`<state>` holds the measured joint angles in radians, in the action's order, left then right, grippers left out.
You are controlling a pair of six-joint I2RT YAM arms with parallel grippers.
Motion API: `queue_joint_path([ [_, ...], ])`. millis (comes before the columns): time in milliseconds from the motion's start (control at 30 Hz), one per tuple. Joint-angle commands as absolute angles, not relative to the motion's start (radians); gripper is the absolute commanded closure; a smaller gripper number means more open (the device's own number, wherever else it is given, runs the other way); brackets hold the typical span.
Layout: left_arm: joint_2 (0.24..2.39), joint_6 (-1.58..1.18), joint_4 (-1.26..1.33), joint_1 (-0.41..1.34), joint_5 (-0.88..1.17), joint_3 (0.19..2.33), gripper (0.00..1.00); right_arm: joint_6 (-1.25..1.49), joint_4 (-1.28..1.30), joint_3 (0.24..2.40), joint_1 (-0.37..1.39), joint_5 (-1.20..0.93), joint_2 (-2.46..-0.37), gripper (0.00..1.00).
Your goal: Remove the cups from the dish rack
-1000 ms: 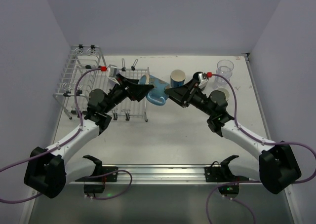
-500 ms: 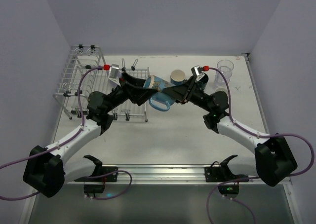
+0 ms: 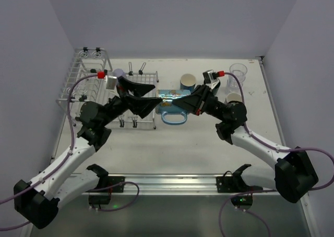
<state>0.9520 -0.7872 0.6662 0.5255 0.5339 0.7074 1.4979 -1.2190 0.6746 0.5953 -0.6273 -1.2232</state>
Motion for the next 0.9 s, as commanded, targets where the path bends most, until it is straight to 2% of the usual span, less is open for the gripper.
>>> queue_joint_path([
  [0, 0.826, -0.545, 0.424, 0.518, 0.387, 0.807, 0.0, 1.431, -1.206, 0.678, 0.578, -0.624, -1.158, 1.0],
  [133, 0.714, -0.439, 0.253, 0.518, 0.267, 0.85, 0.0, 1.363, -1.108, 0.686, 0.548, -0.65, -1.134, 1.0],
  [233, 0.678, -0.367, 0.063, 0.518, 0.128, 0.906, 0.0, 1.185, -0.854, 0.738, 0.525, -0.683, -1.094, 1.0],
  [300, 0.67, -0.342, -0.088, 0.518, 0.013, 0.933, 0.0, 1.024, -0.523, 0.781, 0.523, -0.597, -1.062, 1.0],
  [333, 0.667, -0.339, -0.128, 0.518, -0.03, 0.936, 0.0, 0.832, -0.388, 0.852, 0.525, -0.544, -1.042, 1.0],
  [367, 0.666, -0.337, -0.196, 0.518, -0.082, 0.937, 0.0, 0.752, -0.159, 0.88, 0.523, -0.49, -1.04, 1.0],
  [533, 0.643, -0.299, -0.307, 0.518, -0.153, 0.893, 0.0, 0.436, 0.263, 1.03, 0.519, -0.234, -1.127, 1.0],
  [767, 0.638, -0.242, -0.377, 0.518, -0.227, 0.859, 0.0, 0.281, 0.437, 1.155, 0.508, 0.064, -1.352, 1.0],
  [867, 0.641, -0.232, -0.388, 0.518, -0.25, 0.841, 0.0, 0.256, 0.446, 1.203, 0.483, 0.087, -1.443, 1.0],
])
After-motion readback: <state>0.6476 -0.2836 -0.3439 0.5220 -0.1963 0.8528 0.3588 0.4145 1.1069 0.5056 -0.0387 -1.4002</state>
